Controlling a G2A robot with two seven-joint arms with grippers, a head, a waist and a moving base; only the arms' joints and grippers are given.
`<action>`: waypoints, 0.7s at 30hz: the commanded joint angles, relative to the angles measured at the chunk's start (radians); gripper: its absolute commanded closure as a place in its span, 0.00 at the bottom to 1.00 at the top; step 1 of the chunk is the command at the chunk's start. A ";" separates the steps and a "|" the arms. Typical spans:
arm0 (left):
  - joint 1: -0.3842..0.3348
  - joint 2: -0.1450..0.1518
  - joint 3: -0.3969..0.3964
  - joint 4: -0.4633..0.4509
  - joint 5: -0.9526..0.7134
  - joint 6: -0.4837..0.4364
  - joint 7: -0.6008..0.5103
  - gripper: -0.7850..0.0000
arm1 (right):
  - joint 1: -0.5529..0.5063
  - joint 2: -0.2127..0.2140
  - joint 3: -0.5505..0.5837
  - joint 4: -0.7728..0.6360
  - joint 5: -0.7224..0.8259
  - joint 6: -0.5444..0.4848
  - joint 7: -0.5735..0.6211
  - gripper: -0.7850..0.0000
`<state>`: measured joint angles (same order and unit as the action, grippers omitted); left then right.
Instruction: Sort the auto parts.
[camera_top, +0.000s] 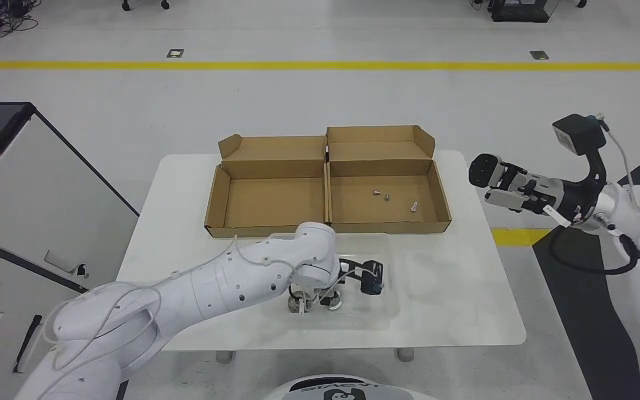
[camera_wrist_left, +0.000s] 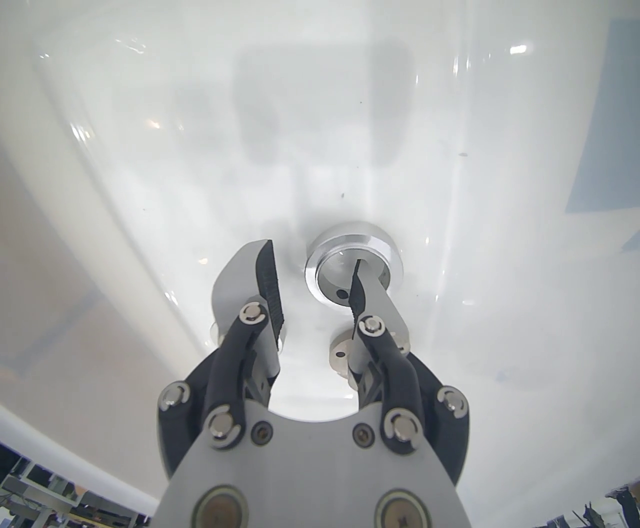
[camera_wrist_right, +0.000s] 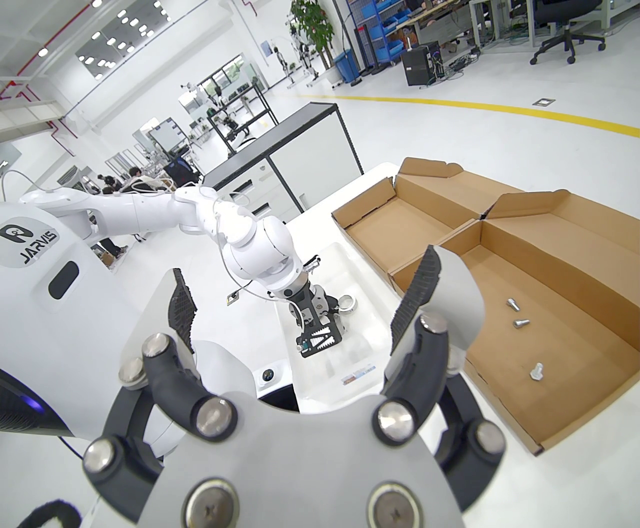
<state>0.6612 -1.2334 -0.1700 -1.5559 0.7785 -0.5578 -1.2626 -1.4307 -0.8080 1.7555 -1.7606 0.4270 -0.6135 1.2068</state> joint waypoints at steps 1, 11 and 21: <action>-0.004 0.000 0.000 -0.001 -0.004 0.002 -0.002 0.60 | 0.000 0.000 0.000 0.000 0.000 0.000 0.000 0.00; 0.014 -0.002 0.000 0.002 0.007 0.001 -0.001 0.64 | 0.000 0.000 0.000 0.000 0.000 0.000 0.000 0.00; 0.010 -0.019 0.000 0.027 0.009 0.007 -0.007 1.00 | 0.000 0.000 0.000 0.000 0.000 0.000 0.000 0.00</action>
<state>0.6731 -1.2512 -0.1700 -1.5312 0.7893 -0.5524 -1.2681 -1.4307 -0.8080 1.7555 -1.7606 0.4270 -0.6135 1.2068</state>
